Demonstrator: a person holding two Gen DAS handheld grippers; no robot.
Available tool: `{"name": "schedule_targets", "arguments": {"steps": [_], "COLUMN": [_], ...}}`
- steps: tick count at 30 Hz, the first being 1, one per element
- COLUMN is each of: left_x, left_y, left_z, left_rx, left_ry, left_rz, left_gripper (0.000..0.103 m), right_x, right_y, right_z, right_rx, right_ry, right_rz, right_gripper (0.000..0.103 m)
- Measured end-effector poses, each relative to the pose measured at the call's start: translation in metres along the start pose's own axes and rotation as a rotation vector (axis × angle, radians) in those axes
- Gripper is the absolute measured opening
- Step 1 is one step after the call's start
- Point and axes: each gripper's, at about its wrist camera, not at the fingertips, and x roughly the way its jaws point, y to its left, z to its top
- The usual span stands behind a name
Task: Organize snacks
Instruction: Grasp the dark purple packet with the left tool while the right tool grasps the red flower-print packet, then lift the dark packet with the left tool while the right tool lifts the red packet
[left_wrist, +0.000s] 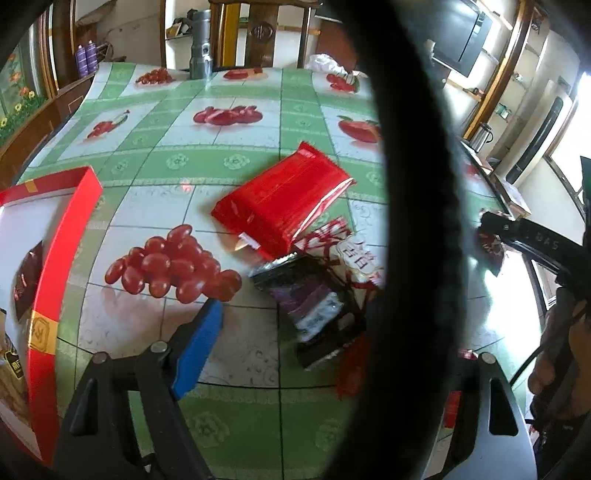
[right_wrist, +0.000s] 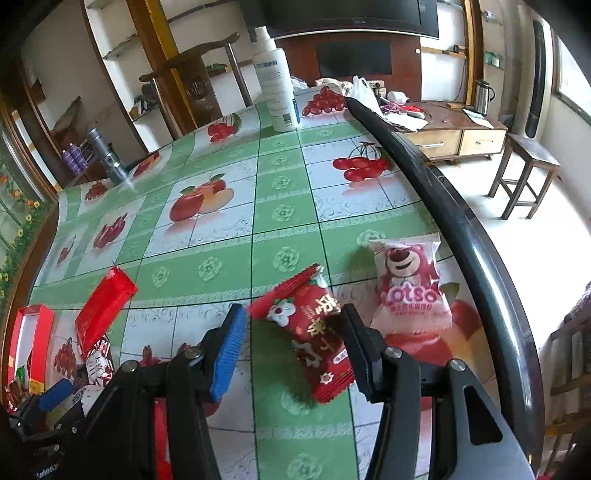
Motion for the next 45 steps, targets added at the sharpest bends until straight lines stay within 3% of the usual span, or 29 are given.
{"name": "schedule_targets", "arguments": {"steps": [3,4,6,14,21,24,25,28,33,35,45], "left_x": [0.0,0.0,-0.002,-0.007,-0.005,-0.003,-0.003,-0.003,-0.012,-0.018,-0.038], "left_y": [-0.002,-0.001,0.002,0.013,0.02,0.019,0.017,0.017,0.019,0.018,0.029], "left_z": [0.0,0.0,0.0,-0.003,0.003,0.004,0.005,0.004,0.002,0.0,-0.012], "left_rx": [0.033,0.043,0.053,0.054,0.036,0.037,0.042,0.05,0.045,0.055,0.039], "left_ry": [-0.006,-0.008,-0.006,-0.005,0.012,0.016,0.015,0.01,-0.006,-0.019,-0.016], "left_rz": [0.035,0.038,0.026,-0.015,-0.047,-0.045,-0.039,-0.028,-0.058,-0.05,-0.076], "left_gripper": [0.058,0.047,0.04,0.036,0.036,0.036,0.036,0.036,0.011,0.011,0.011], "right_x": [-0.001,-0.003,-0.005,-0.005,0.007,0.006,0.005,0.0,-0.023,-0.035,-0.049], "right_y": [-0.002,-0.003,-0.003,-0.002,0.01,0.012,0.012,0.013,0.019,0.021,0.026], "right_z": [-0.001,-0.002,-0.002,-0.001,-0.006,-0.007,-0.008,-0.012,-0.026,-0.031,-0.051], "right_rx": [-0.001,0.006,0.019,0.013,-0.042,-0.045,-0.045,-0.032,-0.029,-0.027,-0.046], "right_ry": [0.004,0.003,0.009,0.011,0.039,0.045,0.046,0.046,0.016,0.001,0.016], "right_rz": [-0.004,0.011,0.047,0.072,0.013,0.019,0.017,0.05,0.092,0.115,0.147], "right_gripper": [0.053,0.053,0.053,0.053,0.053,0.044,0.031,0.028,0.019,0.004,0.005]}}
